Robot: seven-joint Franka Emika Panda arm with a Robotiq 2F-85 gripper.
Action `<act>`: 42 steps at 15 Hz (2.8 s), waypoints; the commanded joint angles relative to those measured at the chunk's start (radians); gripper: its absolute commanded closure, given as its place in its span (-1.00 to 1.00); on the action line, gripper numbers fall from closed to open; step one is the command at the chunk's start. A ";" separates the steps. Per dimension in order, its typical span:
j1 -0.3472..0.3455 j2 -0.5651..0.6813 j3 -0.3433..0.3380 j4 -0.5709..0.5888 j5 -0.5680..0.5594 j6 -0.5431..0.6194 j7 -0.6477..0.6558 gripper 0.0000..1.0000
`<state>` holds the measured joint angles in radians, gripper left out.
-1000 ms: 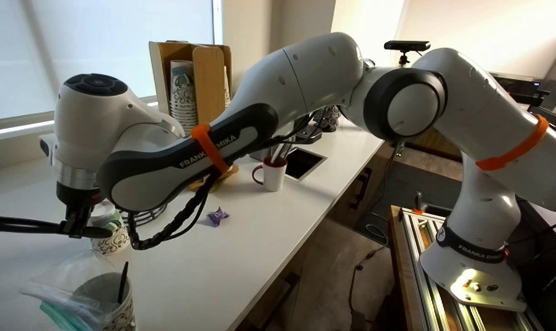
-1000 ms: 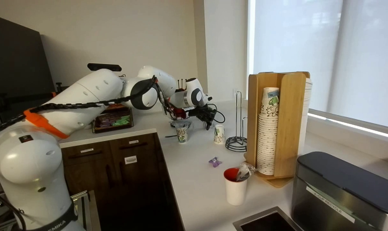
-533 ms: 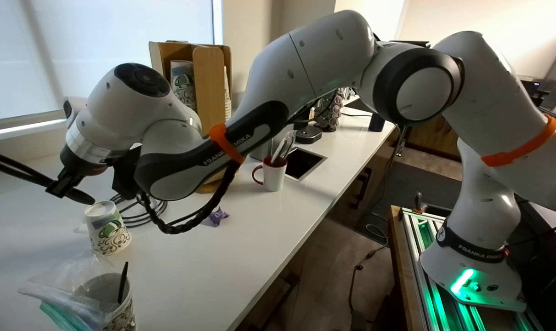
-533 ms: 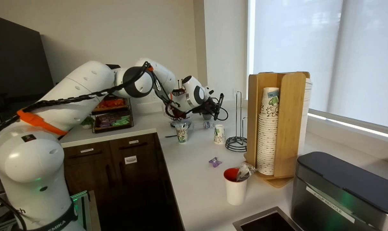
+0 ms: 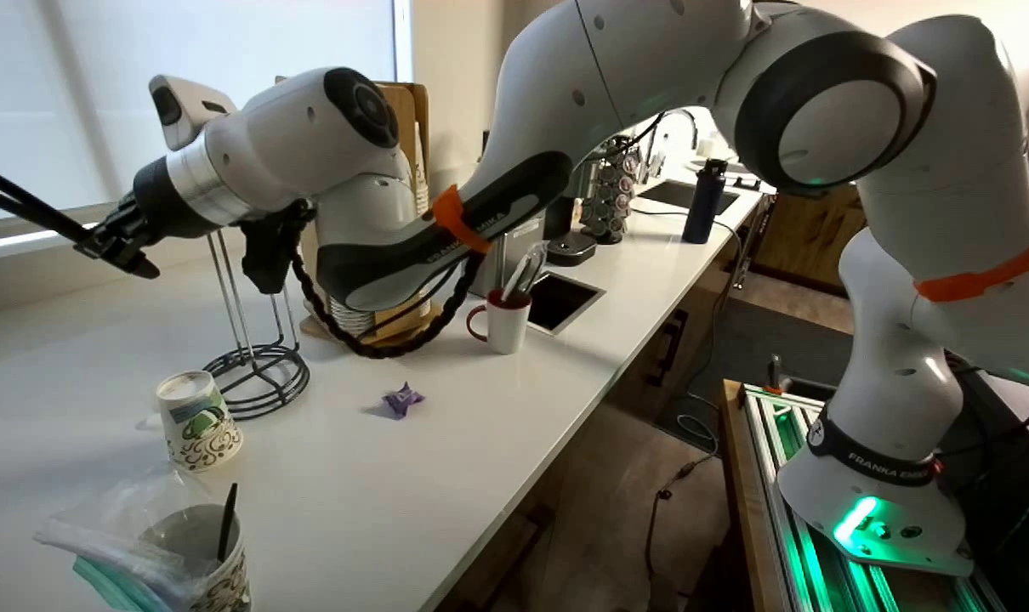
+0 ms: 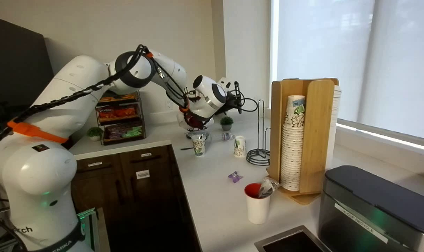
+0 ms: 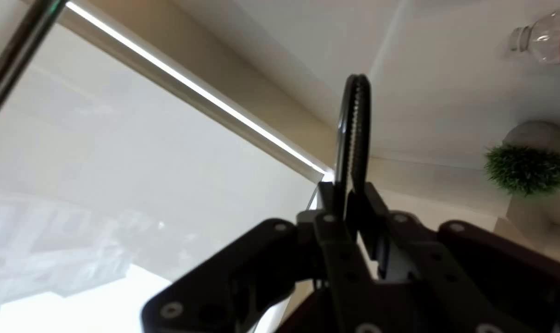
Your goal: Put the cup on the countertop and the tweezers on the stand
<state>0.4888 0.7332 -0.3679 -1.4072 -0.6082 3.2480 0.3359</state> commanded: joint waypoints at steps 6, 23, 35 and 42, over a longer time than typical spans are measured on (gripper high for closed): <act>0.398 -0.012 -0.583 -0.141 0.199 0.089 0.255 0.92; 0.570 0.187 -0.847 -0.179 0.770 -0.038 0.266 0.92; 0.635 0.197 -0.810 -0.236 0.802 -0.110 0.193 0.69; 0.726 0.269 -0.879 -0.344 0.886 -0.111 0.267 0.92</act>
<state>1.1503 0.9602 -1.1981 -1.6791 0.2221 3.1364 0.5739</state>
